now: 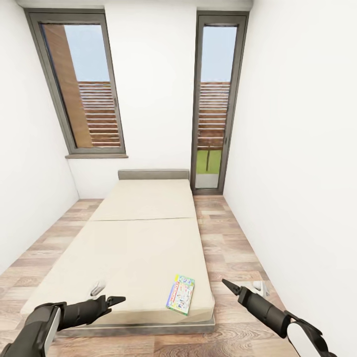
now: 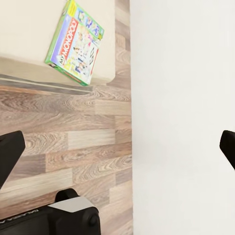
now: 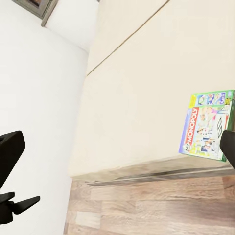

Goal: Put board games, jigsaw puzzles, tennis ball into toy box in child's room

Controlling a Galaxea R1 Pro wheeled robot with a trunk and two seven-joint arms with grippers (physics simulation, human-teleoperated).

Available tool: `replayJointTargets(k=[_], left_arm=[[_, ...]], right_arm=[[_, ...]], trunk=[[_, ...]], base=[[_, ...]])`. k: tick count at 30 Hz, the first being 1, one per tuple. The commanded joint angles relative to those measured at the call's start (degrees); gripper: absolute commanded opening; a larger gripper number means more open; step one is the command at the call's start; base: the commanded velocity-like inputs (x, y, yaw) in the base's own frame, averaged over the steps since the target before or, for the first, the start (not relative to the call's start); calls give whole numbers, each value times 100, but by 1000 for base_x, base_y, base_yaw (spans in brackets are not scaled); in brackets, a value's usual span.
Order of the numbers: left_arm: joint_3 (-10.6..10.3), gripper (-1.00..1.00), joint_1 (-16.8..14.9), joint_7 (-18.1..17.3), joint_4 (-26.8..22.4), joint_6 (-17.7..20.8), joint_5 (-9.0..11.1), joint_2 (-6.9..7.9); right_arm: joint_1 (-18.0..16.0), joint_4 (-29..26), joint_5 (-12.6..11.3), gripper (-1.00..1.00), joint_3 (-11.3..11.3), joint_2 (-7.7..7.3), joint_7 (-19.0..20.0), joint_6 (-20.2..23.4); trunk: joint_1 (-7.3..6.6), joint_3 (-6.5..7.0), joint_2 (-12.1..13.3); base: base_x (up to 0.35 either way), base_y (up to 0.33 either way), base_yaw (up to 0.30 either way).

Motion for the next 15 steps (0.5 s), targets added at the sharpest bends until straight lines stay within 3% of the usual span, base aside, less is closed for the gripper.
replayJointTargets(k=[1,15], left_arm=[[23,100,-8,-57,-1,15,-60,-9],[25,100,-8,-27,22,-159,-61,-213]], right_arm=[[-3,-4,-31,100,3,-4,23,19],[15,-8,-40,100,-26,-22,362,38]], trunk=[[4,-14,-14],[26,-32,-54]], base=[[0,0,0],[0,0,0]])
